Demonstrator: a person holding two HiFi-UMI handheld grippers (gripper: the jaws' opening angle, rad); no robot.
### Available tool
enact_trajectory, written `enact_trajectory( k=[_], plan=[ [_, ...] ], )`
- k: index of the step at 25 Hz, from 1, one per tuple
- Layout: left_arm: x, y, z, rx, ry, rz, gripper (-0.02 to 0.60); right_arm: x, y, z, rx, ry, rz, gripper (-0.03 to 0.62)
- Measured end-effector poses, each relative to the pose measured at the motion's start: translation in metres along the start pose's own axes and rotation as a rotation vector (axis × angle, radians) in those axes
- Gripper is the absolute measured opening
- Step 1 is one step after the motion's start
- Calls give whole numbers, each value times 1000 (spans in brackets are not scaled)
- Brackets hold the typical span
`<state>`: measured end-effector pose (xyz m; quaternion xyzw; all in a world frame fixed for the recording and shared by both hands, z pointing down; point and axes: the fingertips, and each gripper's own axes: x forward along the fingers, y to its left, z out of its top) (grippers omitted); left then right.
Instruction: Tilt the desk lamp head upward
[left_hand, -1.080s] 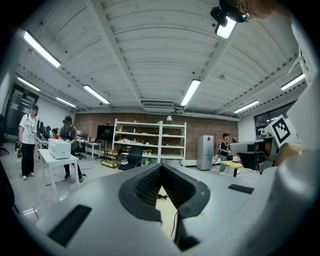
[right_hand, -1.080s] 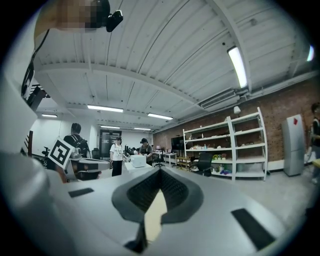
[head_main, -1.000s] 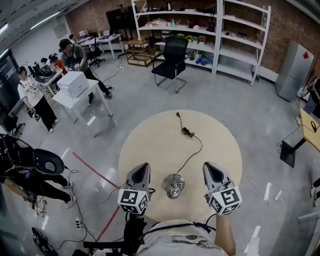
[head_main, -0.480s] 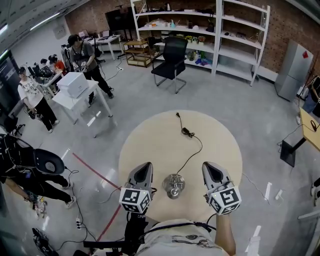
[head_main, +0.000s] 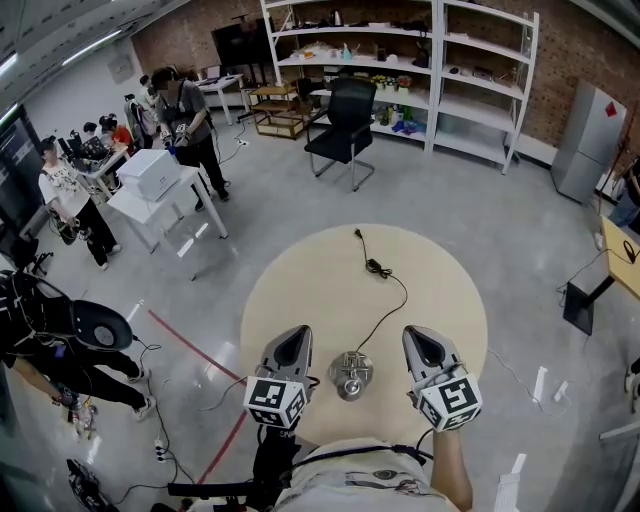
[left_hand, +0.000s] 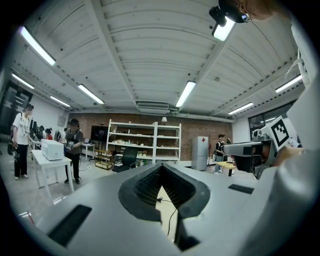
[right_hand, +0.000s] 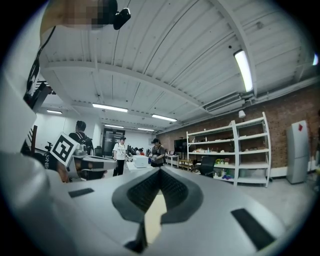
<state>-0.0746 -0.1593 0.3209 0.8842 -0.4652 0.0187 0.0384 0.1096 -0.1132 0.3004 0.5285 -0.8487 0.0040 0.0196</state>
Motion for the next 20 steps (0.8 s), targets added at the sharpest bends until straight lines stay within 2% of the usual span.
enact_trajectory(
  k=[20],
  plan=[
    [6, 3, -12, -17, 14, -16, 3, 9, 8, -9, 3, 12, 32, 3]
  ],
)
